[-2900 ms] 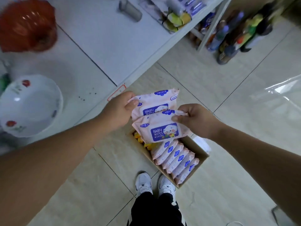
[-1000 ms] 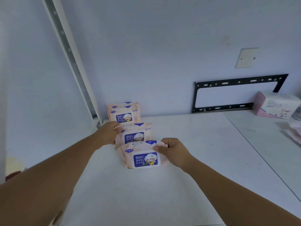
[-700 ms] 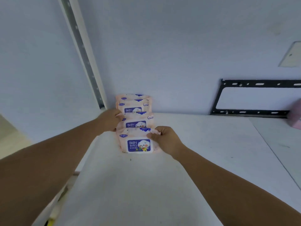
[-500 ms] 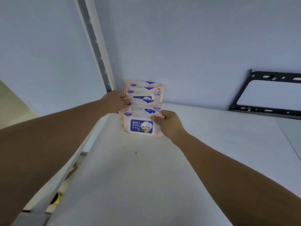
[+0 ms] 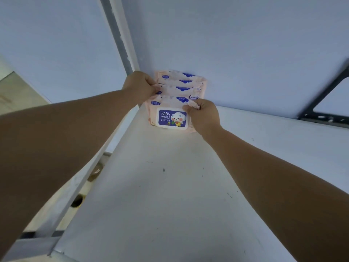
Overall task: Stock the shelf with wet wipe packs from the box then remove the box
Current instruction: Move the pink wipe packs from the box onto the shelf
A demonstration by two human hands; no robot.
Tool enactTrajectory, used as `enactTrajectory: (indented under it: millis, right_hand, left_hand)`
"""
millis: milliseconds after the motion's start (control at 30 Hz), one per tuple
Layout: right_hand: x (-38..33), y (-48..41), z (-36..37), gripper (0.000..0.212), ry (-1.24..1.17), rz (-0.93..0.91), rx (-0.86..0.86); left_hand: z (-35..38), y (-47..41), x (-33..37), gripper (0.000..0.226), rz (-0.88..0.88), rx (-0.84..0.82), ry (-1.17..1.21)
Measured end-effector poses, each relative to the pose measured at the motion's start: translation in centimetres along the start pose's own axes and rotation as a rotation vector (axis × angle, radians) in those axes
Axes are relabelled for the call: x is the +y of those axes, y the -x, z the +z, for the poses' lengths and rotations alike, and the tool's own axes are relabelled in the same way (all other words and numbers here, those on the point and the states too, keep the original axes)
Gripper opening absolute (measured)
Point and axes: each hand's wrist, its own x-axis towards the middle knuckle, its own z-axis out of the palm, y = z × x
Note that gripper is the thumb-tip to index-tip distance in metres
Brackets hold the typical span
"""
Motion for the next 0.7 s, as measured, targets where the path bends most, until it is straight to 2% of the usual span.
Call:
enactTrajectory:
  millis: [167, 333, 533, 700]
  right_hand:
    - [-0.7, -0.1, -0.8, 0.018, 0.044, 0.030, -0.041]
    - [-1.5, 1.4, -2.3, 0.040, 0.115, 0.011, -0.036]
    - [-1.8, 5.3, -5.0, 0.051, 0.250, 0.001, 0.059]
    - [-1.4, 10.2, -7.8, 0.041, 0.294, -0.031, 0.127]
  left_hand:
    - [-0.7, 1.0, 0.1, 0.033, 0.011, -0.053, -0.063]
    - [-1.9, 3.0, -0.4, 0.047, 0.138, -0.037, -0.148]
    - [-2.1, 7.0, 0.9, 0.022, 0.365, -0.168, -0.149]
    - [-1.7, 11.0, 1.5, 0.013, 0.478, -0.261, -0.129]
